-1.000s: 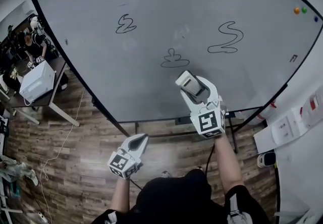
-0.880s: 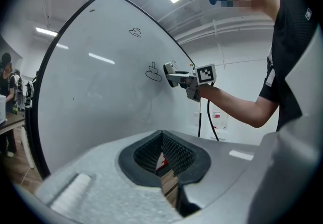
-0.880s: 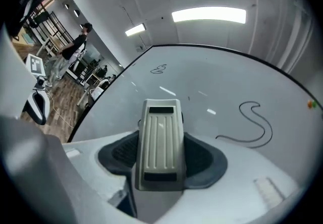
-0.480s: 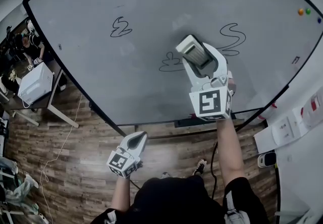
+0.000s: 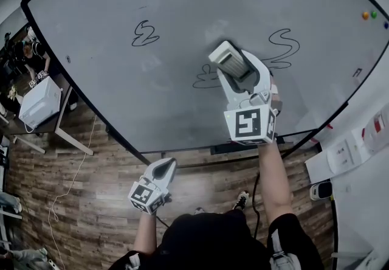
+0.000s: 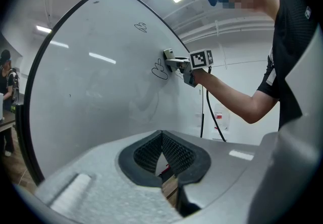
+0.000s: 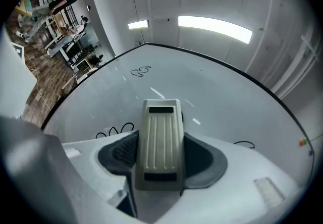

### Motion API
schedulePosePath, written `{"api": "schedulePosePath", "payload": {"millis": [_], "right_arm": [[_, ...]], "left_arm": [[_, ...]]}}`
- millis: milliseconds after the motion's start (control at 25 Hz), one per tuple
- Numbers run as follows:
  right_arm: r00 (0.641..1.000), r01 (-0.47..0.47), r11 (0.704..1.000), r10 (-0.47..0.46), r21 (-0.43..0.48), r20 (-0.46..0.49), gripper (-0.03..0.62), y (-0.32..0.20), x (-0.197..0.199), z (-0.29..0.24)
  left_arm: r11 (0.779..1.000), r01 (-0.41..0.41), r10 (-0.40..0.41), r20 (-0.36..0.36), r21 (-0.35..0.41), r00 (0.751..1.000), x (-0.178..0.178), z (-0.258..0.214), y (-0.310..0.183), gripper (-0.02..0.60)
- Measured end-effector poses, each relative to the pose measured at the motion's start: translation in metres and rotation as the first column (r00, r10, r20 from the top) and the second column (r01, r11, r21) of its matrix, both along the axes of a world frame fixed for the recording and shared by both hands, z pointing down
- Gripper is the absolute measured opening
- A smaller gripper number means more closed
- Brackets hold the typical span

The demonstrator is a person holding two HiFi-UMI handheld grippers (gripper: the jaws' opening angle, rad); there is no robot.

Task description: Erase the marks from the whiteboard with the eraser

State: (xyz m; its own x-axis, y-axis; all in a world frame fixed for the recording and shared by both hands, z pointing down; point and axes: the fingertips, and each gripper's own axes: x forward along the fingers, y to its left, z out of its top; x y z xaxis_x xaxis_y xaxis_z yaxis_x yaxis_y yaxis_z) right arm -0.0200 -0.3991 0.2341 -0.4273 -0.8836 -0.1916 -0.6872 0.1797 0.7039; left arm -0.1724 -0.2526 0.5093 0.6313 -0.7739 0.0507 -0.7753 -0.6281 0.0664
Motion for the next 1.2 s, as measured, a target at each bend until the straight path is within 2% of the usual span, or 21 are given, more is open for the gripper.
{"api": "schedulePosePath", "payload": {"millis": [240, 640, 1040, 1200], "right_arm": [[1.0, 0.01, 1.0, -0.01, 0.018, 0.001, 0.252, -0.001, -0.006, 0.004], [0.999, 0.021, 0.999, -0.022, -0.023, -0.03, 0.252, 0.006, -0.046, 0.047], [0.993, 0.076, 0.994, -0.082, -0.073, -0.09, 0.253, 0.012, -0.079, 0.092], [0.985, 0.086, 0.992, -0.098, -0.091, -0.144, 0.253, 0.014, -0.094, 0.114]], "left_arm": [[1.0, -0.016, 0.016, -0.001, -0.014, 1.0, 0.002, 0.006, -0.005, 0.011], [0.999, -0.02, 0.02, -0.002, -0.047, 1.0, 0.0, 0.015, -0.007, 0.011], [0.998, -0.018, 0.018, -0.002, -0.053, 1.0, -0.004, 0.019, -0.008, 0.011], [0.998, -0.018, 0.018, -0.003, -0.064, 1.0, -0.004, 0.023, -0.007, 0.011]]}}
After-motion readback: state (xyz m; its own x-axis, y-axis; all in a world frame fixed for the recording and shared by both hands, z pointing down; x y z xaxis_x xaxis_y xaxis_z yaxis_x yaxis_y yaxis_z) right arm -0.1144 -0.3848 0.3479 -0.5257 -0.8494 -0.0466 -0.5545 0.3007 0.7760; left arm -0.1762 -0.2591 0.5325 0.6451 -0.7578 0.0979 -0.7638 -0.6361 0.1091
